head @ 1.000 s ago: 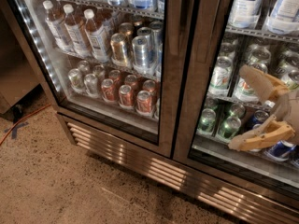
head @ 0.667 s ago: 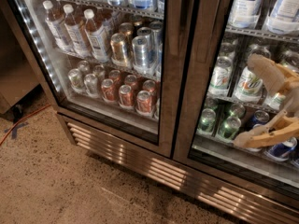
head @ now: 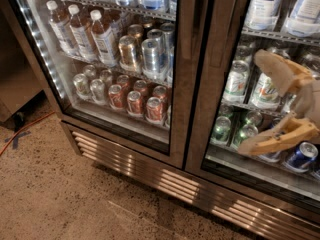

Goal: Open right fridge door

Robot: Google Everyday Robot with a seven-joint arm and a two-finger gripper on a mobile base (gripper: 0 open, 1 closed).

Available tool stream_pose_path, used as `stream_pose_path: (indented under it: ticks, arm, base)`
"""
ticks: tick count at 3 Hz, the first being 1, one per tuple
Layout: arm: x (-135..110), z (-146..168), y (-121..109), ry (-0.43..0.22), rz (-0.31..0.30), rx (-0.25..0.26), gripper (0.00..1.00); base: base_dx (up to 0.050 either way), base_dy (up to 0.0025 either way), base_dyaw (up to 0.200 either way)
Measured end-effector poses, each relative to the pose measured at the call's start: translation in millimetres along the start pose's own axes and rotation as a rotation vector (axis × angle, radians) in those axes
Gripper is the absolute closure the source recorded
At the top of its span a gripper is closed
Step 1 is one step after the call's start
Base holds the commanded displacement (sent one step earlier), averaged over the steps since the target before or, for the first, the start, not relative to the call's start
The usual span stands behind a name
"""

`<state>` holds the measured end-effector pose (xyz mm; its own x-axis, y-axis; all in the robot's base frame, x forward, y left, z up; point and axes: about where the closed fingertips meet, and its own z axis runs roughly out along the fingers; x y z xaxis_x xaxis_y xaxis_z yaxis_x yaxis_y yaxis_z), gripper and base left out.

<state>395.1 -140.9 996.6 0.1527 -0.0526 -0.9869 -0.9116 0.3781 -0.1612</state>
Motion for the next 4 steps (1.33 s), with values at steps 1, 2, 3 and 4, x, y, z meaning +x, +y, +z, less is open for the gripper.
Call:
stream_pose_path:
  ticks: [1, 2, 3, 4]
  arm:
    - [-11.8, 26.8, 13.7, 0.032, -0.032, -0.053, 0.00]
    - [-11.8, 26.8, 13.7, 0.032, -0.032, -0.053, 0.00]
    - [-11.9, 26.9, 13.7, 0.032, -0.032, -0.053, 0.00]
    - [-13.3, 28.5, 14.1, 0.029, -0.028, -0.035, 0.00]
  base:
    - [0.000, 0.00000, 0.000]
    - [0.050, 0.00000, 0.000]
    - [0.000, 0.00000, 0.000]
    - [0.000, 0.00000, 0.000]
